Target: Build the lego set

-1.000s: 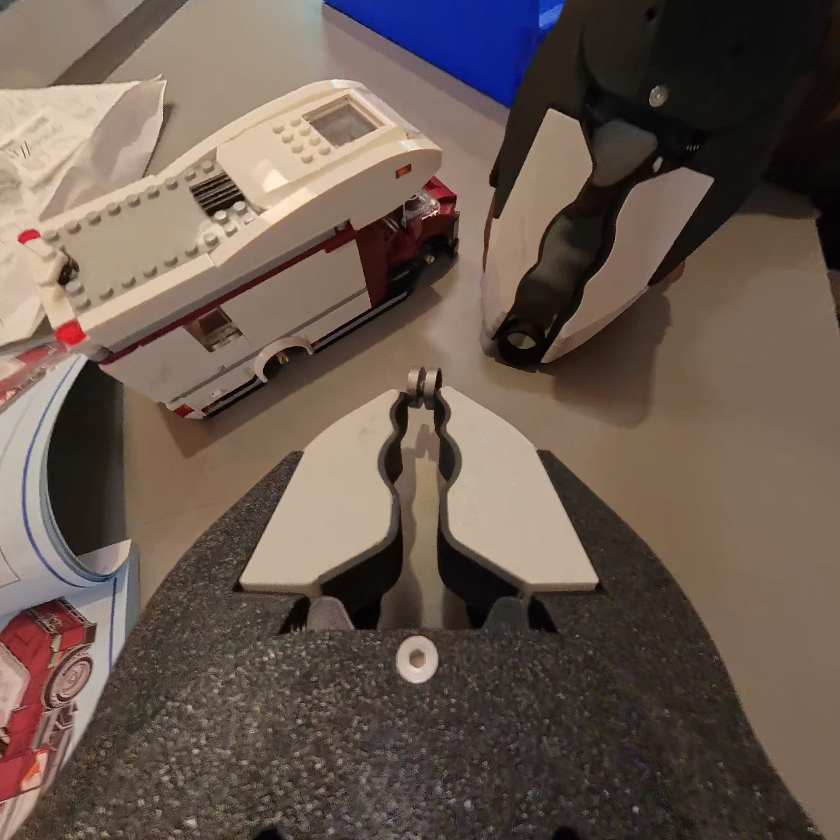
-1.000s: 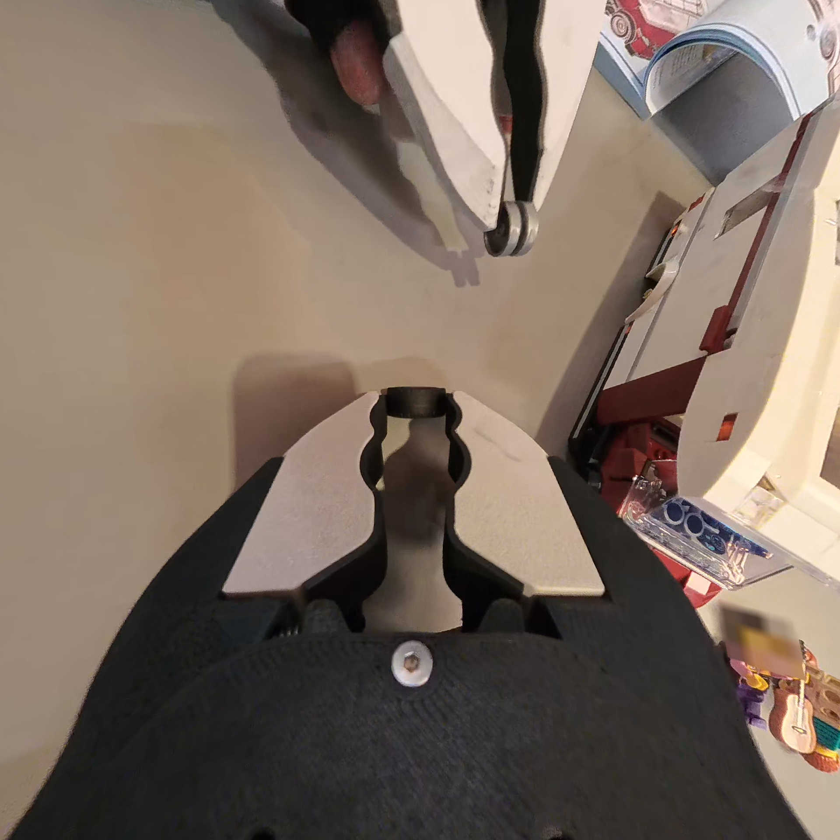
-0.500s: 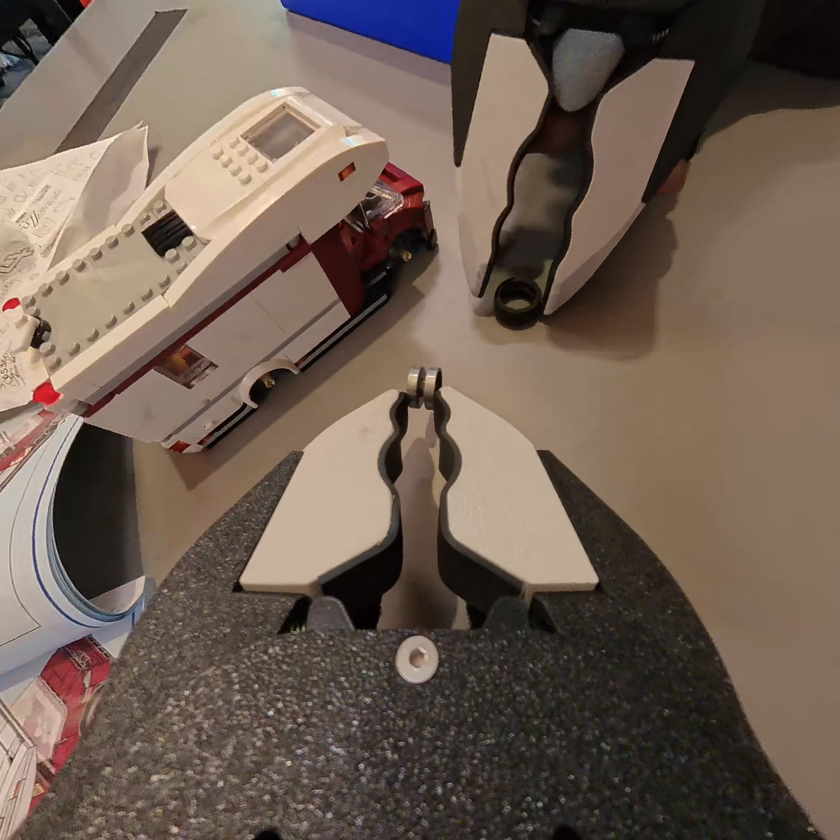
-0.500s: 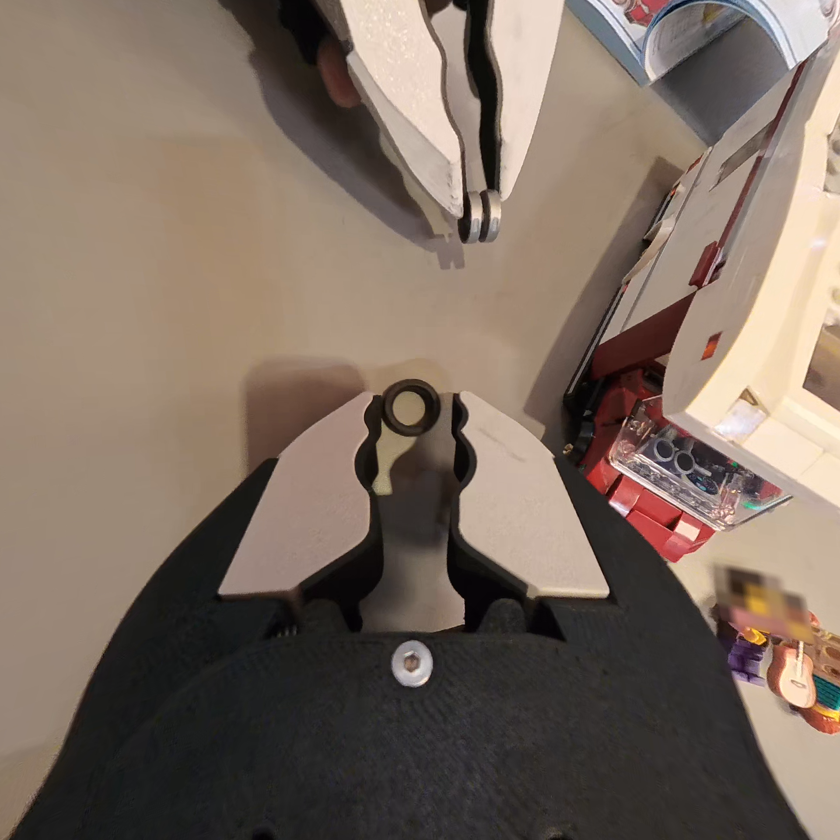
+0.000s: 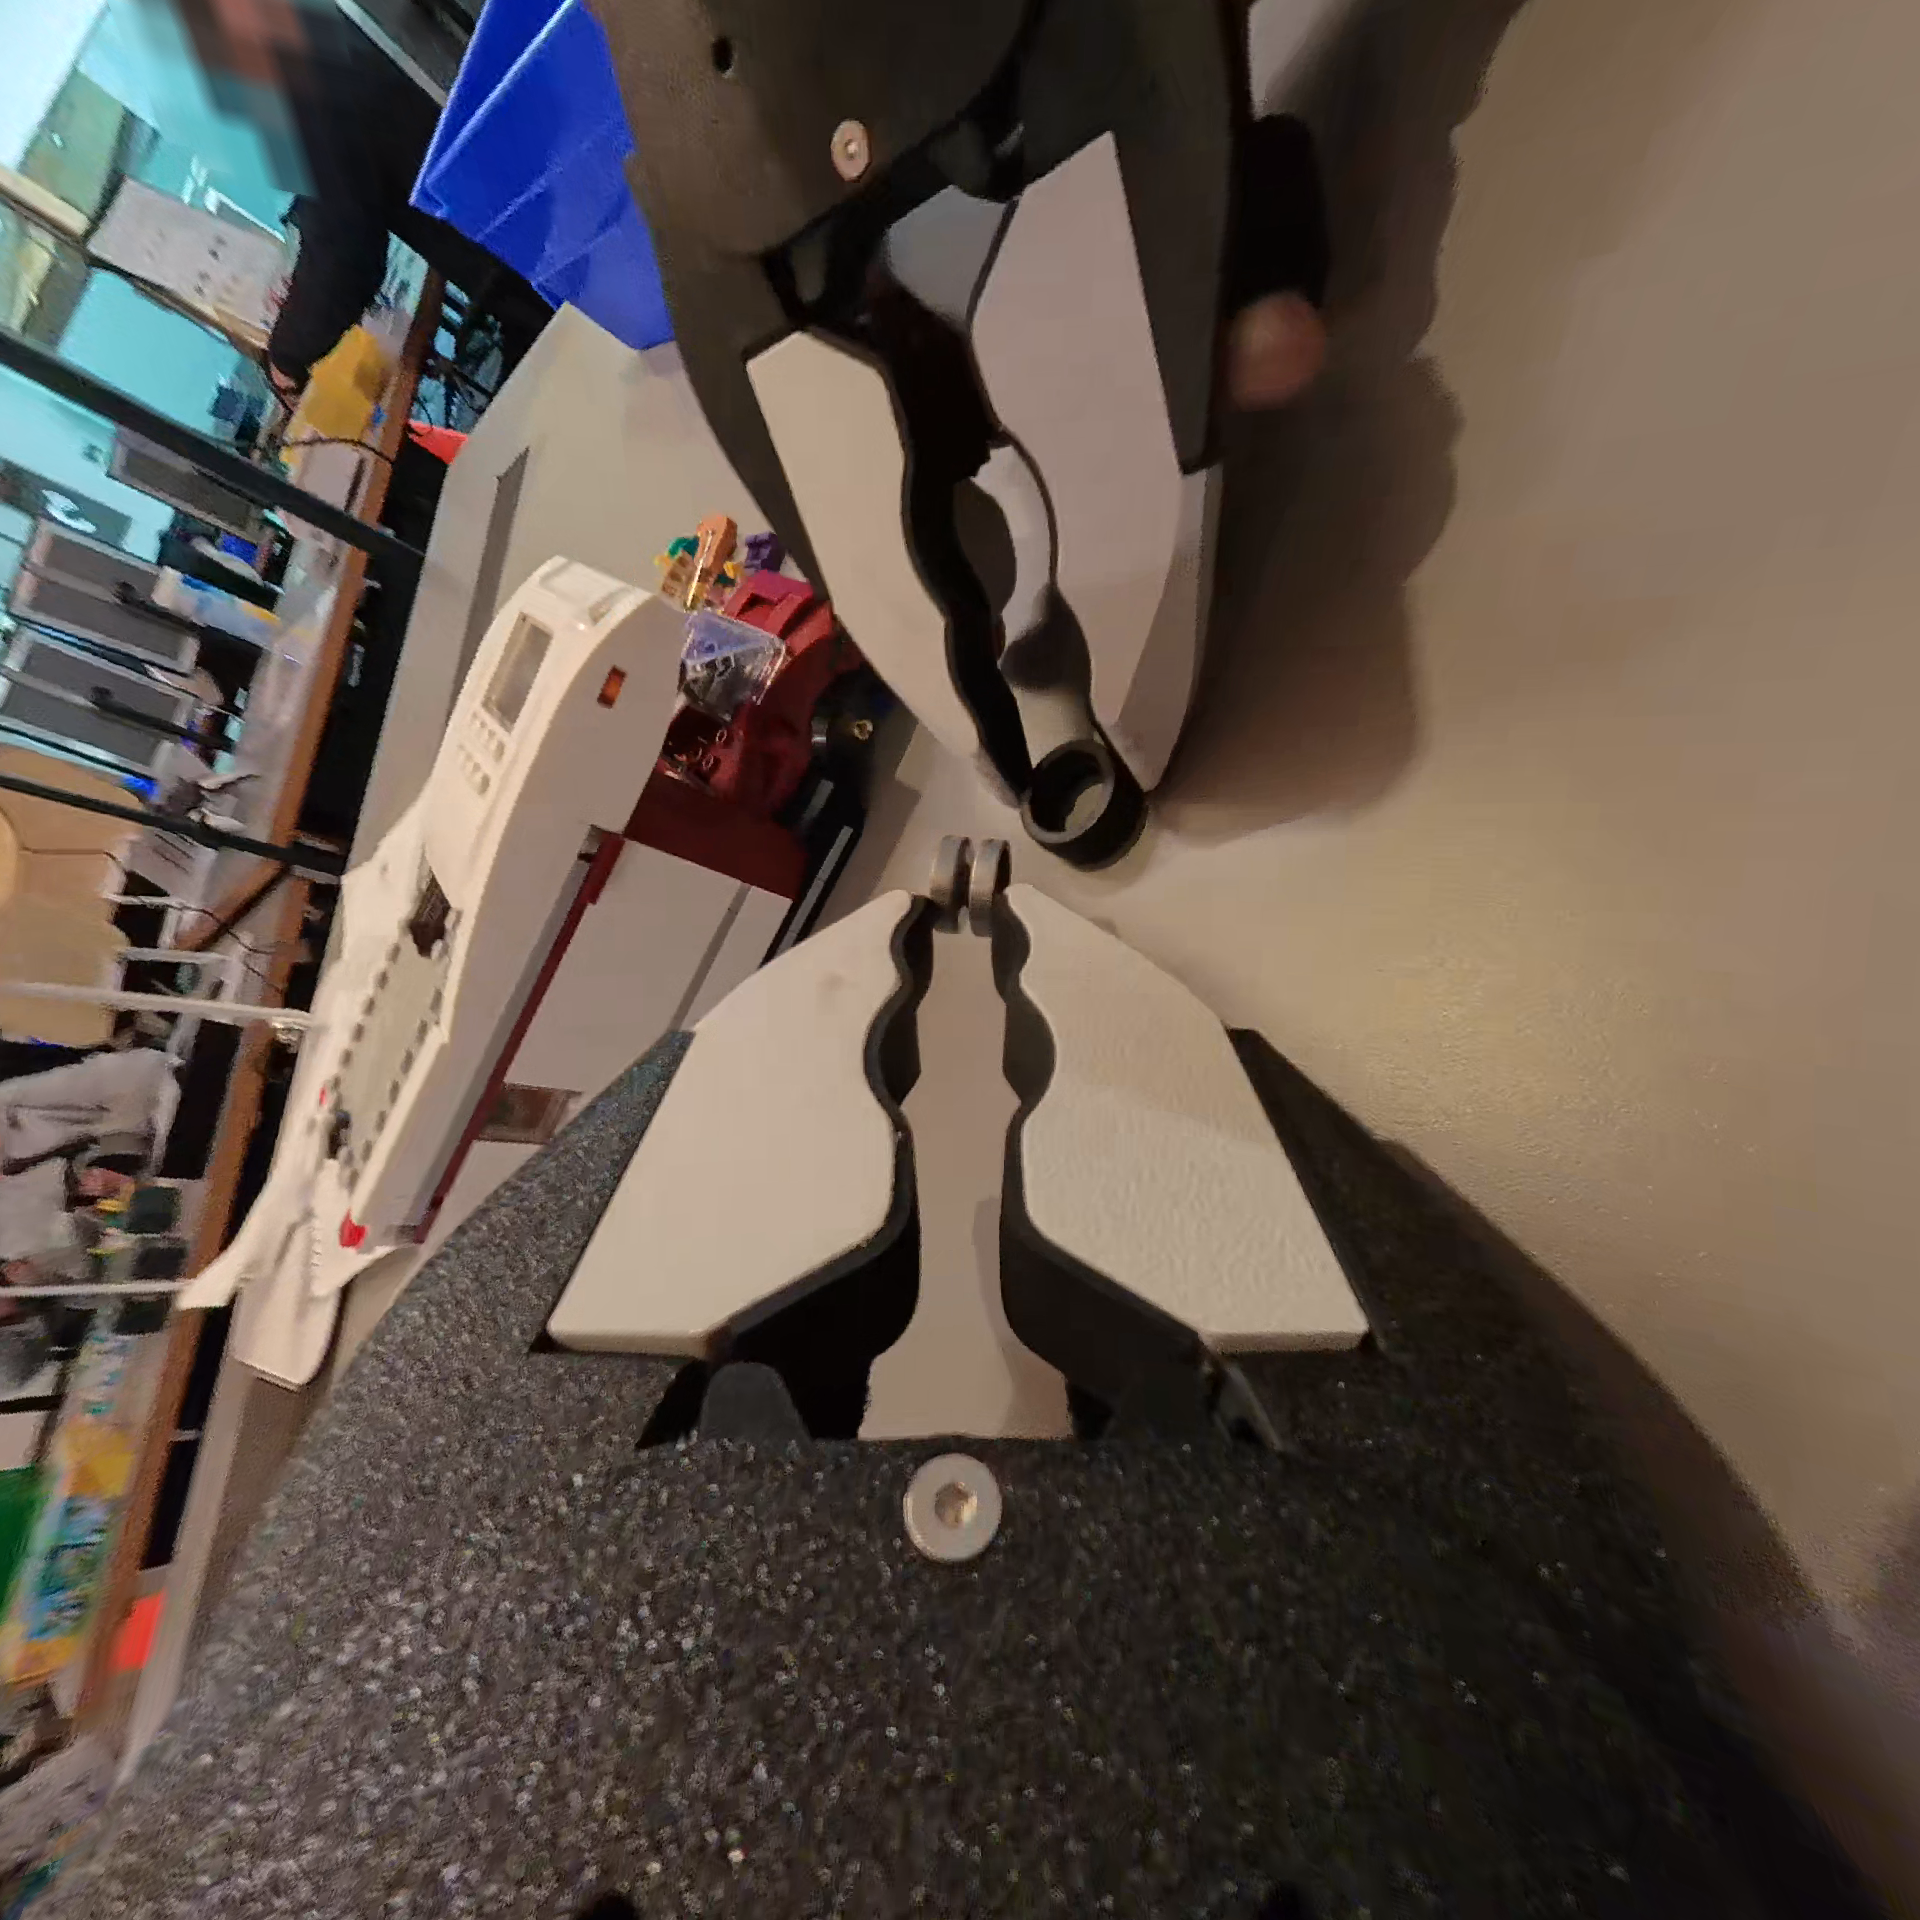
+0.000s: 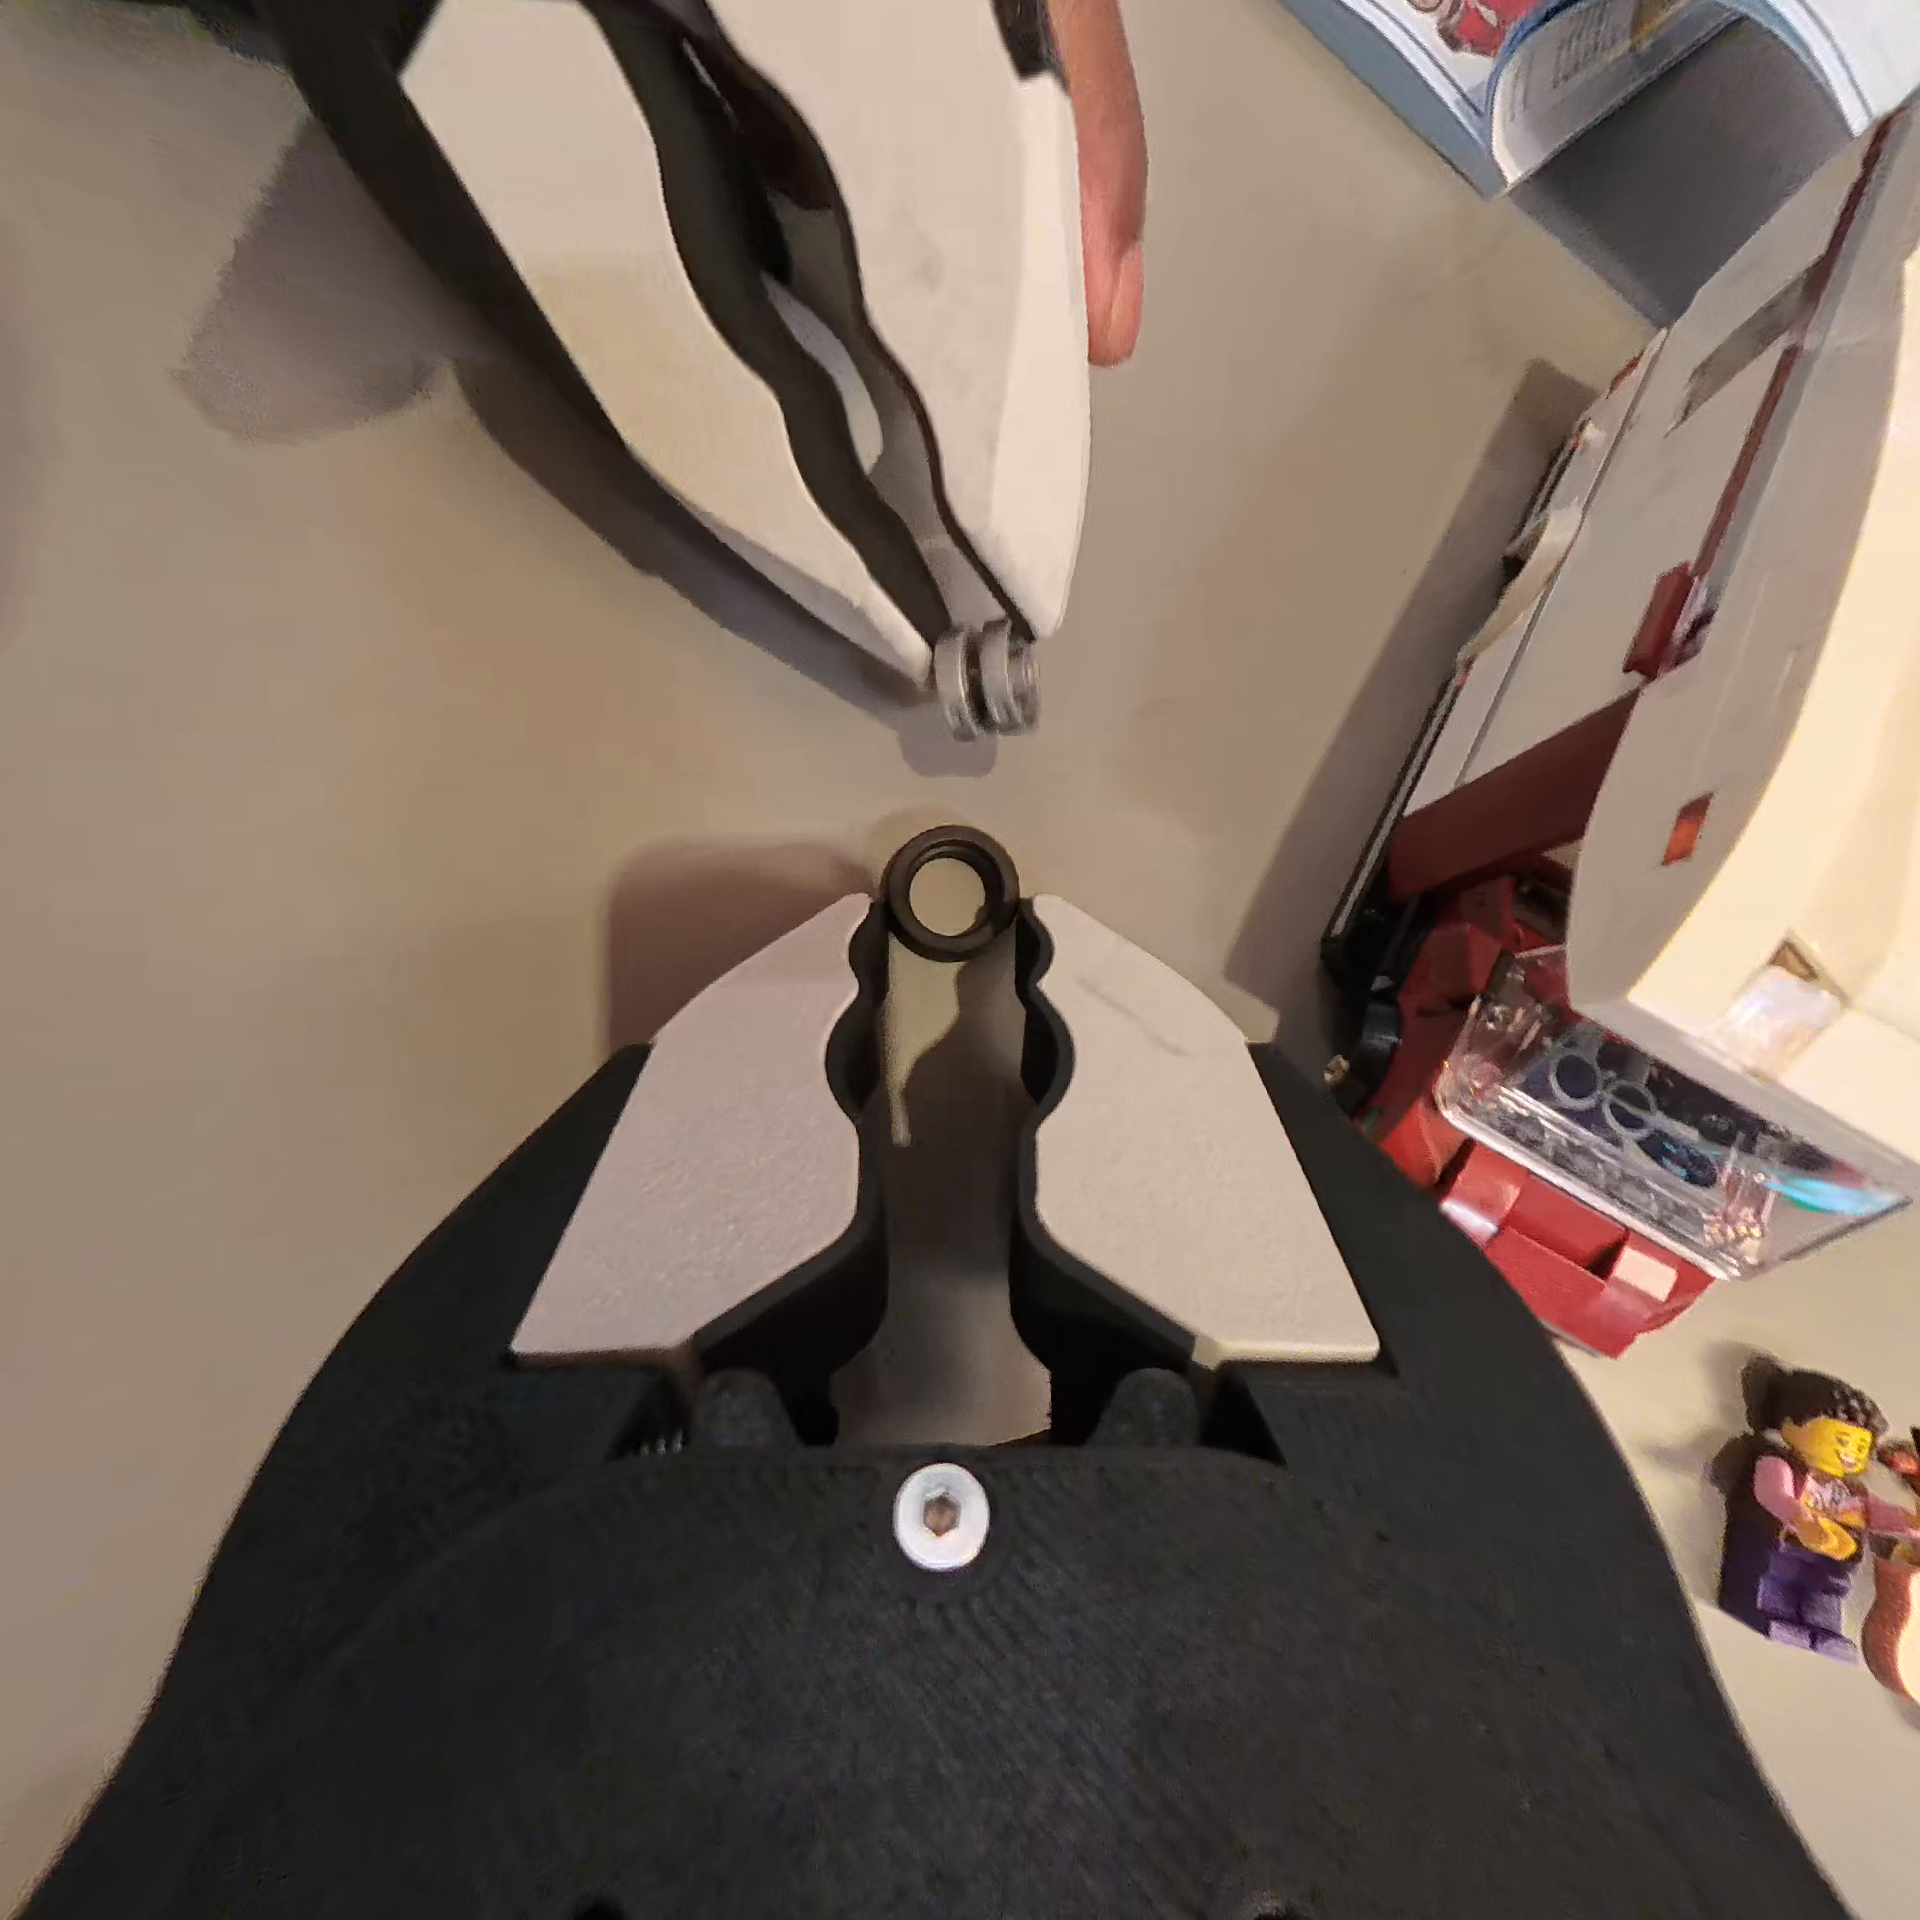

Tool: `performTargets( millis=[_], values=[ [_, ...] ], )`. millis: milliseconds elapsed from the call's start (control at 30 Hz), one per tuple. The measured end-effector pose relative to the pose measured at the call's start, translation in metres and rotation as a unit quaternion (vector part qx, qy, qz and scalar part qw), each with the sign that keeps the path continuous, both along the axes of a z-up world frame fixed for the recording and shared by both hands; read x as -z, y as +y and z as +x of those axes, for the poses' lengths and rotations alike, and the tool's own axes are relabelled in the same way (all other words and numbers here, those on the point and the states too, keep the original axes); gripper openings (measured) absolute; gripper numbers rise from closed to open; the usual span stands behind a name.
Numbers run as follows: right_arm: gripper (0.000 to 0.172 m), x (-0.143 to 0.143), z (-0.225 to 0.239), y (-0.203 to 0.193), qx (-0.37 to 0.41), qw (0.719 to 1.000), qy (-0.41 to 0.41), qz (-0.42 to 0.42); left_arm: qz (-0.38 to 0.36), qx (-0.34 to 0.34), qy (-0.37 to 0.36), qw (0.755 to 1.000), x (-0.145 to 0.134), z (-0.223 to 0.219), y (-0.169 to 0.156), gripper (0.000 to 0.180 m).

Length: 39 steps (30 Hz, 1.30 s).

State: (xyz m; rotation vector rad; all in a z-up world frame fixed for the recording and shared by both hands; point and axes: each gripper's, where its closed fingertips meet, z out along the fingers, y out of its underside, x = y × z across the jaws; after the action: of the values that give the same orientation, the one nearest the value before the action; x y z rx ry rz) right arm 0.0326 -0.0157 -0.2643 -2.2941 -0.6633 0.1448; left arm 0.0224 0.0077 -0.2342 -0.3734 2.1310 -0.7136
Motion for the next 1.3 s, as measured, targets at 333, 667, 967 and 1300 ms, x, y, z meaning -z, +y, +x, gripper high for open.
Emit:
performTargets(
  millis=[333,667,967,1300],
  values=[
    [0.023,0.0,-0.015,0.008,-0.012,1.0,-0.004,0.012,0.088,0.032,-0.011,0.996,0.007,-0.002,-0.012,0.011],
    [0.024,0.0,-0.013,0.007,-0.006,1.0,0.001,0.009,0.174,0.038,-0.021,0.984,0.008,0.0,-0.016,0.012],
    [0.027,0.0,-0.014,0.006,-0.012,1.0,0.003,0.008,0.156,0.043,0.023,0.986,0.013,-0.001,-0.022,0.012],
    [0.029,0.0,-0.015,0.004,-0.015,1.0,0.012,0.001,0.134,0.025,0.041,0.99,0.012,-0.001,-0.015,0.018]
  ],
)
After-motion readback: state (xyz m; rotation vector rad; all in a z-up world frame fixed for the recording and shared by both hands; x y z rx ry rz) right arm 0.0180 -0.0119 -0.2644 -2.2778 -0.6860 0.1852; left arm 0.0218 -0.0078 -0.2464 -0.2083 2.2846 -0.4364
